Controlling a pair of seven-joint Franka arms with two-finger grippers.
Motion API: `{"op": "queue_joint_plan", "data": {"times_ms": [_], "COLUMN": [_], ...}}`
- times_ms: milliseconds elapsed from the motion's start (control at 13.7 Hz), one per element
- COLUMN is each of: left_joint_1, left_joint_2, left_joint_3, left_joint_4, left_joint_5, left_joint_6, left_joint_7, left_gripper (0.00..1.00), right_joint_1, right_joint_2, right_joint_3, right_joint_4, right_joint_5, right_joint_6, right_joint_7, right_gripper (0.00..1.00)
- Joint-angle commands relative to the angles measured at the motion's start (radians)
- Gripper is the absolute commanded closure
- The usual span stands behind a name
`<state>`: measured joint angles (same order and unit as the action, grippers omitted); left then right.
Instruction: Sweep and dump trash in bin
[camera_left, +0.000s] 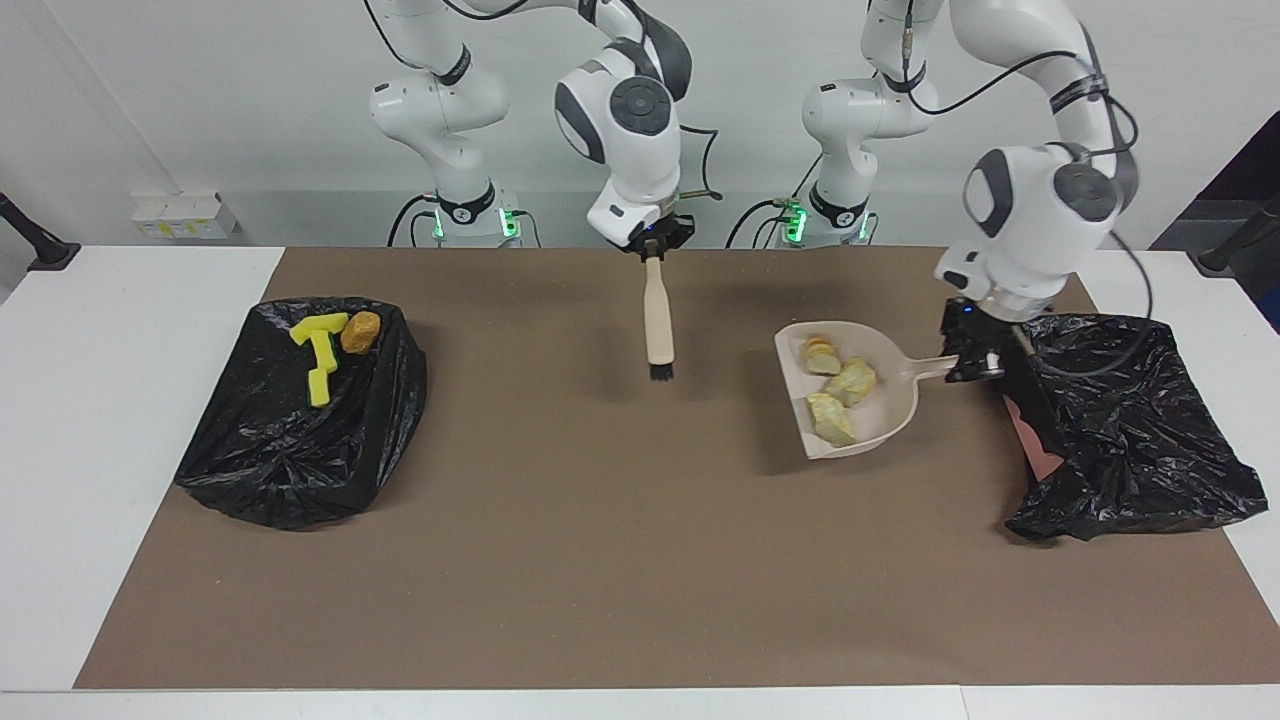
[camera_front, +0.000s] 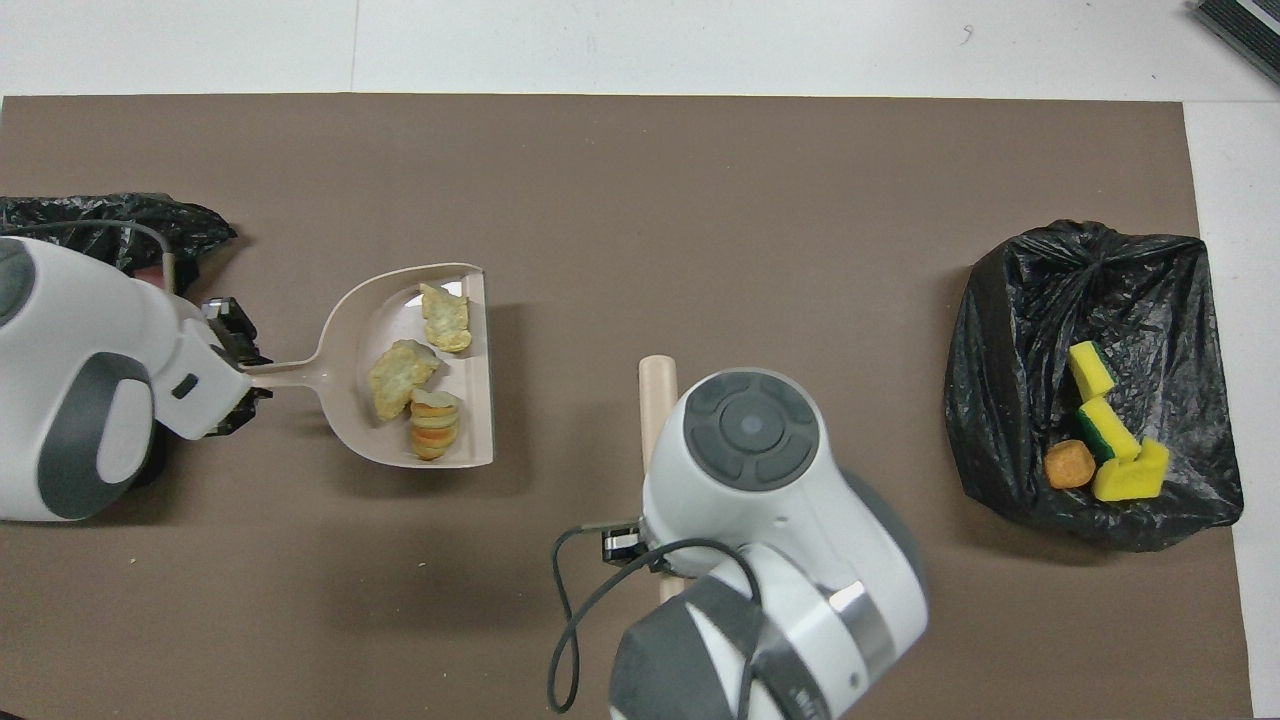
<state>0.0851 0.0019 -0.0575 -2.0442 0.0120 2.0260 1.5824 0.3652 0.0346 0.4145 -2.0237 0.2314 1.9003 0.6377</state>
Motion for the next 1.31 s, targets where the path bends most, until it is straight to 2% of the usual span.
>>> {"op": "queue_joint_plan", "data": {"times_ms": [0,146,291,437,655,873,1019,1092,1237], "left_joint_1": [0.158,0.278,0.368,0.442,0.513,0.519,0.516,0.506,0.478], "left_joint_2": [0.000,0.021,0.064,0.125,0.236,0.303,0.332,0.339,0.352], "left_joint_3": [-0.010,-0.010,-0.010,-0.010,-0.010,-0.004,-0.008,-0.010,-0.011], "left_joint_4": [0.077,0.155,0.243,0.355,0.560,0.671,0.703,0.700,0.693], "left_joint_5": [-0.056,-0.115,-0.127,-0.113,-0.018,0.142,0.242,0.316,0.439], "left_joint_6": [-0.062,-0.107,-0.142,-0.162,-0.226,-0.198,-0.130,-0.086,-0.026], "left_joint_7": [0.167,0.324,0.370,0.403,0.438,0.439,0.439,0.438,0.430], "left_gripper": [1.00,1.00,1.00,1.00,1.00,1.00,1.00,1.00,1.00], "right_joint_1": [0.067,0.115,0.139,0.159,0.166,0.166,0.166,0.166,0.167], "right_joint_2": [-0.039,-0.039,-0.062,-0.073,-0.061,-0.055,-0.051,-0.050,-0.050], "right_joint_3": [0.000,0.000,0.000,0.000,0.000,0.000,0.000,0.000,0.000], "right_joint_4": [-0.127,-0.177,-0.245,-0.270,-0.294,-0.294,-0.294,-0.294,-0.293], "right_joint_5": [0.023,0.023,0.023,0.023,0.032,0.034,0.032,0.032,0.032], "right_joint_6": [0.126,0.160,0.186,0.186,0.262,0.275,0.276,0.278,0.292], "right_joint_7": [0.032,0.072,0.089,0.091,0.160,0.169,0.157,0.152,0.142], "right_gripper": [1.00,1.00,1.00,1.00,1.00,1.00,0.99,0.83,0.37]}}
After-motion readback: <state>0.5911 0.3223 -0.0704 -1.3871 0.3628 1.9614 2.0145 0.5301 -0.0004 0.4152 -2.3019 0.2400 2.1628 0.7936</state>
